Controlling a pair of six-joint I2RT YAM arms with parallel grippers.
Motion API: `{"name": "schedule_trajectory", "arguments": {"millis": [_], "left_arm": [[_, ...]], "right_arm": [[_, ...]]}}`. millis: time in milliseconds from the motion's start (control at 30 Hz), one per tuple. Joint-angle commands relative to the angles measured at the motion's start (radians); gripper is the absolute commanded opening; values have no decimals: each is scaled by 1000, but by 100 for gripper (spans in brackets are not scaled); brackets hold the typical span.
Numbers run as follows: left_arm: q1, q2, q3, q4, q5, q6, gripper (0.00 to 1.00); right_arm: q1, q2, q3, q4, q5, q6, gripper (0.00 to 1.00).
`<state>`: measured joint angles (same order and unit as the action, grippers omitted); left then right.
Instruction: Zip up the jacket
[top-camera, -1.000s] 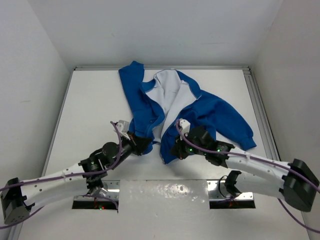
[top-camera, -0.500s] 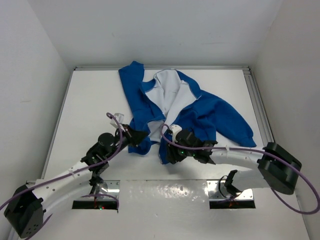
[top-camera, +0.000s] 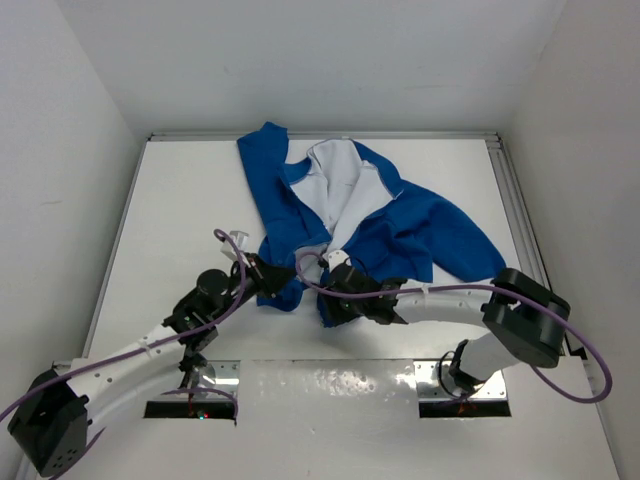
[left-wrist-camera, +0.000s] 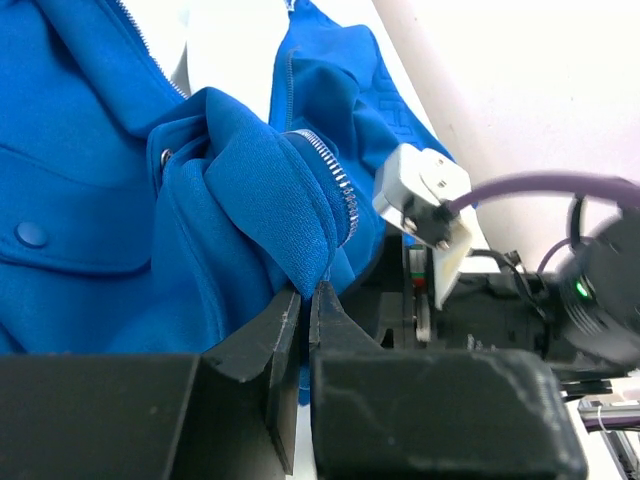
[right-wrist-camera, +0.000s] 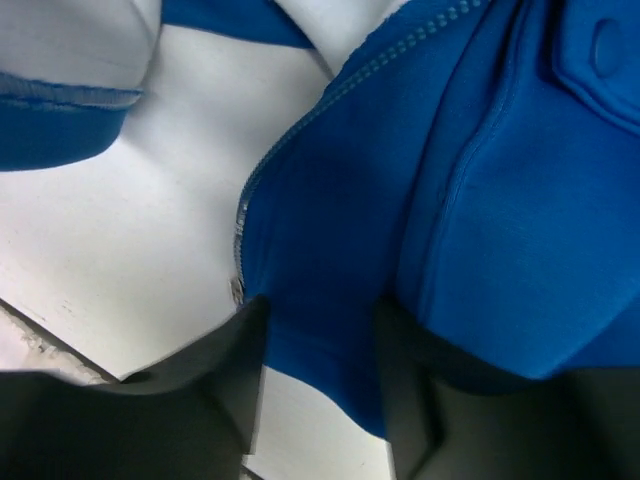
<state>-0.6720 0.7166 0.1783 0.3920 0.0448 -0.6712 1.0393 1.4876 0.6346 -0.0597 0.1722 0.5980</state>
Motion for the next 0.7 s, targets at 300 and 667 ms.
{"name": "schedule_trajectory", "arguments": {"millis": [300,667], "left_arm": [[64,44,-3,54,-2,12,0],[84,92,-16,108,30,9,0]], "right_arm": [[45,43,63,-69,130,63,38],[67,-58,88,-57,69,48,25]]}}
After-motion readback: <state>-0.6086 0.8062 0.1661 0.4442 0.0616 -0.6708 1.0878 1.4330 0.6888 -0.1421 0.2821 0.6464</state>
